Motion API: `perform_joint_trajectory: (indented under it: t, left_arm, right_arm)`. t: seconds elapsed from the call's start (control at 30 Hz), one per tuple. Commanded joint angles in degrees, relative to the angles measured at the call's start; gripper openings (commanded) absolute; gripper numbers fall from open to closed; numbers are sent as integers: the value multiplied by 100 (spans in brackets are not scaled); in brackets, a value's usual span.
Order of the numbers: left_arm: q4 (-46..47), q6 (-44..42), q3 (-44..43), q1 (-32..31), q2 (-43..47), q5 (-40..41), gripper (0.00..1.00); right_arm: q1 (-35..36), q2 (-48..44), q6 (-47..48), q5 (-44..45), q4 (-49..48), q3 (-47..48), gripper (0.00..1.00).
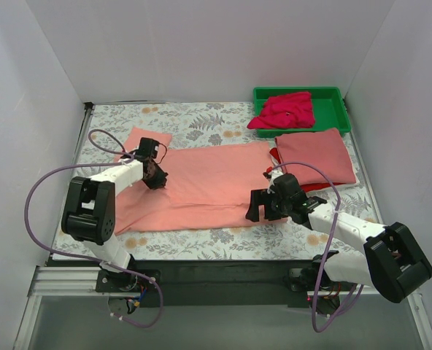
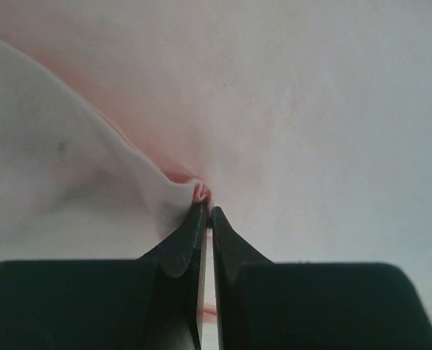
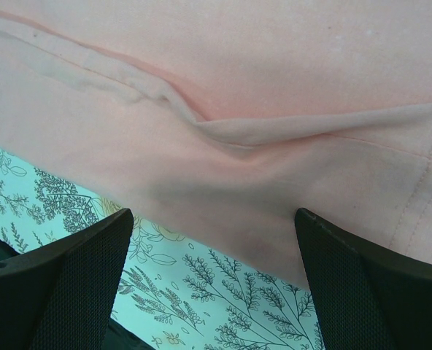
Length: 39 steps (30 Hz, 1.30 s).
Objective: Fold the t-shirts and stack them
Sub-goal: Fold the tshirt
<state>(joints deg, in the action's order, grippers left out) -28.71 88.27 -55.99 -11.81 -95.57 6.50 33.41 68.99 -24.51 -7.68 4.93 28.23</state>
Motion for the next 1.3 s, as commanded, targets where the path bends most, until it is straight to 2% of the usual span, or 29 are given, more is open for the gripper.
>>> perform_joint_trajectory:
  t: [0.0,0.23,0.33,0.37,0.47,0.67,0.8,0.93,1.17,1.27]
  left_arm:
    - [-99,-135,-281,-102,-84,360,0]
    - [-179,-187,-659,-163,-322,413,0]
    - [-240,-187,-764,-190,-410,326,29]
    - [-249,-205,-791,-190,-419,221,45]
    - [-240,-275,-914,-216,-366,123,55]
    - [32,-495,-1195,-251,-24,-263,59]
    - [15,-583,-1117,-251,275,-229,69]
    - [-56,-347,-494,-251,916,244,80]
    - [-363,452,641,47,1831,808,85]
    - [-241,603,984,415,1875,634,86]
  right_arm:
    - [17,0,-45,83,667,-204,99]
    - [25,35,-27,83,667,-204,98]
    - [17,18,-36,91,676,-221,98]
    - [25,18,-45,92,667,-230,98]
    - [25,9,-45,109,676,-239,98]
    - [17,9,-27,100,676,-195,98]
    - [17,-131,8,39,702,-90,98]
    - [25,-438,104,-31,790,86,98]
    - [17,-747,122,-67,808,280,98]
    - [17,-694,341,21,703,332,98]
